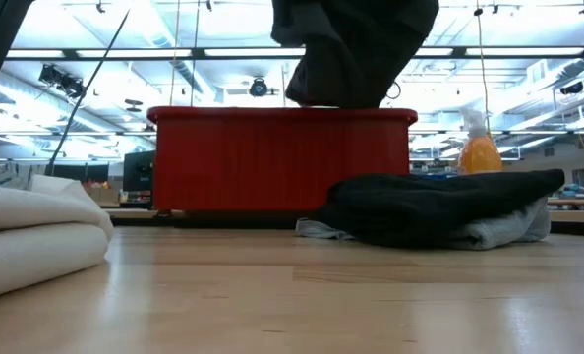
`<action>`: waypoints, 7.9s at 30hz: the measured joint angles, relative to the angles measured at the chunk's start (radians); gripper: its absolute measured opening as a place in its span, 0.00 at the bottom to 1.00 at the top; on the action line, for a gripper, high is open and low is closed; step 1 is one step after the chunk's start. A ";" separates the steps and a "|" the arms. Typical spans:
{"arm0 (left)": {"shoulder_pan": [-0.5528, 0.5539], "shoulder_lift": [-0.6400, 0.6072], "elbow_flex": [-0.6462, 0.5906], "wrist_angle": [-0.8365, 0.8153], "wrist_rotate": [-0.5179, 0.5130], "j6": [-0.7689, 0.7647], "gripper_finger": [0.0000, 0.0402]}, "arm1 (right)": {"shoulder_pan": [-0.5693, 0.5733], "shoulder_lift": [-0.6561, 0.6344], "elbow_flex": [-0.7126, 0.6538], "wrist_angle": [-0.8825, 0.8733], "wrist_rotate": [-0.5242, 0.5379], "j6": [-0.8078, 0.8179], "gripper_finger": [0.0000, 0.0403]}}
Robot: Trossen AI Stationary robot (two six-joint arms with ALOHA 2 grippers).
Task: Fold laundry
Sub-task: Remove the gray pants from the red organizer bin, then remove the blue shorts from the red organizer bin
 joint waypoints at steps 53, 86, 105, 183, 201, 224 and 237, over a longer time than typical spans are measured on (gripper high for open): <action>-0.157 0.183 0.010 -0.186 -0.033 0.152 0.08 | 0.090 -0.069 -0.385 0.054 0.102 -0.295 0.21; -0.229 0.361 0.011 -0.067 0.142 -0.205 0.08 | 0.115 -0.063 -0.572 -0.121 -0.198 0.020 0.30; -0.229 0.384 0.010 0.066 0.596 -0.603 0.60 | 0.169 -0.063 -0.613 -0.318 -0.586 0.431 0.81; 0.009 0.212 -0.308 0.201 0.588 -0.576 0.01 | -0.065 -0.359 -0.756 0.090 -0.392 0.556 0.65; 0.010 0.206 -0.474 -0.040 0.345 -0.626 0.05 | -0.064 -0.358 -0.756 0.103 -0.393 0.546 0.65; 0.045 0.091 -0.296 -0.076 0.232 -0.485 0.50 | -0.172 -0.339 -0.755 0.321 -0.554 0.618 0.62; 0.328 -0.027 -0.262 0.097 0.226 -0.544 0.40 | -0.386 -0.137 -0.754 0.912 -0.834 0.607 0.56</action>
